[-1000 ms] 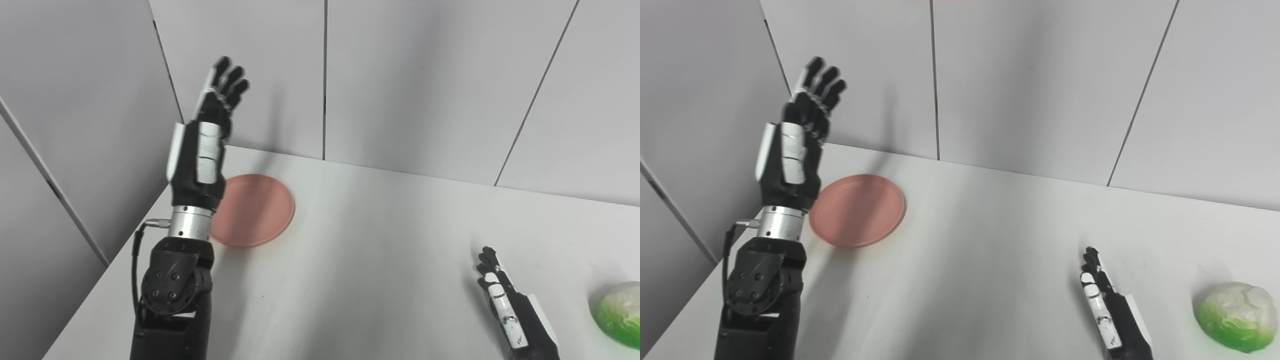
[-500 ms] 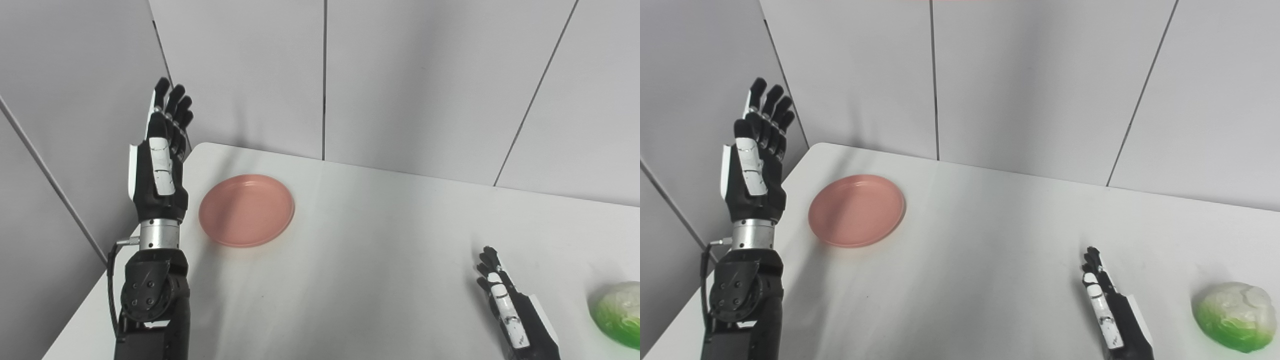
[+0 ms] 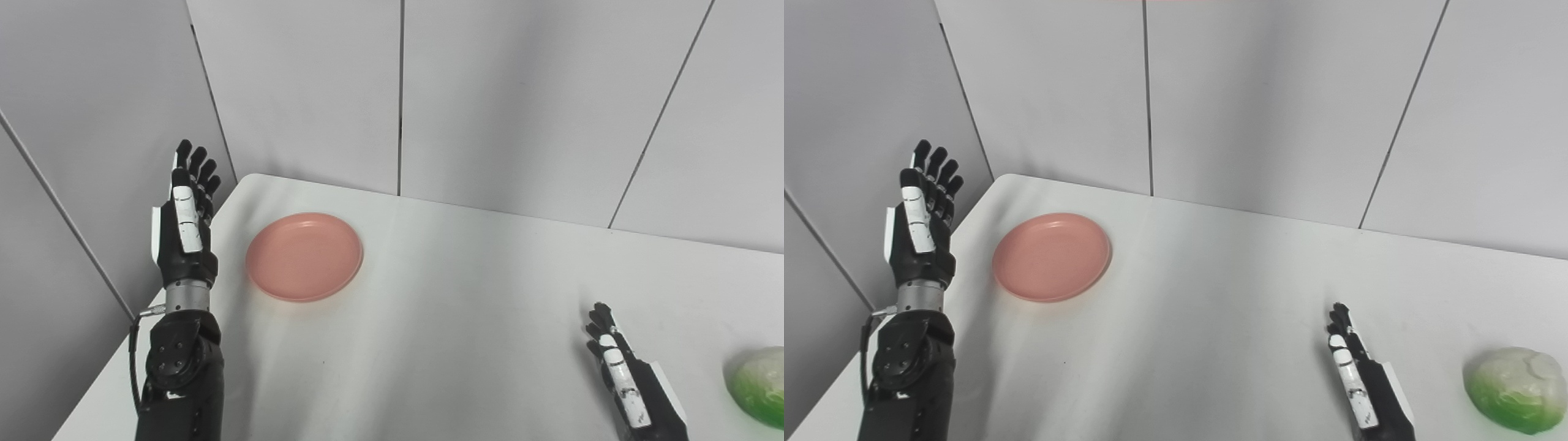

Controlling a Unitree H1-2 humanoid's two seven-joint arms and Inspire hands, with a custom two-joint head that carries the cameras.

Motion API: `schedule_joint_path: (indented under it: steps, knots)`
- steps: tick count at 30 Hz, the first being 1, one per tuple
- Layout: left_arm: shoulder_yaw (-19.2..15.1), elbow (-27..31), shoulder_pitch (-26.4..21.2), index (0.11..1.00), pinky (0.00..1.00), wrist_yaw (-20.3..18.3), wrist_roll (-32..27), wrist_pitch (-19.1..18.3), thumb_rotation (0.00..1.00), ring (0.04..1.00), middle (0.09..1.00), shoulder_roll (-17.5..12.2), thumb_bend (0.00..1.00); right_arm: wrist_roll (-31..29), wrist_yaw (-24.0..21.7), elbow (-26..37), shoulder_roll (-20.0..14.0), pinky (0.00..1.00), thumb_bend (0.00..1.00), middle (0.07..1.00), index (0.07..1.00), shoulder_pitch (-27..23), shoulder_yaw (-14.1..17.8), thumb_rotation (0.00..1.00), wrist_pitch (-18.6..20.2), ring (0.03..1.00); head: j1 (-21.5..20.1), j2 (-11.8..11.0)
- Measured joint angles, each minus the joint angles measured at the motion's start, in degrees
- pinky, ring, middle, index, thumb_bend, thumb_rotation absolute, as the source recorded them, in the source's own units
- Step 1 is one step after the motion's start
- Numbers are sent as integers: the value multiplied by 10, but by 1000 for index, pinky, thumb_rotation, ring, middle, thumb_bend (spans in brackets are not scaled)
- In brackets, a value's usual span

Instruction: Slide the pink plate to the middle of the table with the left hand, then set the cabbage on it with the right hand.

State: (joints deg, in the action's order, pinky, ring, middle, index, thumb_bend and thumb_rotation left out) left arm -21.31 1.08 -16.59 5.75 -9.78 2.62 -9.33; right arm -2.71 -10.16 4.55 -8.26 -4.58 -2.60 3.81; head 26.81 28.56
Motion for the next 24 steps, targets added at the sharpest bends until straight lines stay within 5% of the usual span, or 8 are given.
schedule_joint_path:
  steps: [24]
  knots:
    - [-2, -163, -20, 979, 1000, -2, -53, -8, 1000, 985, 982, -16, 765, -9, -2, 2, -5, 1000, 131, 1000, 1000, 0, 1, 1000, 5, 1000, 6, 11]
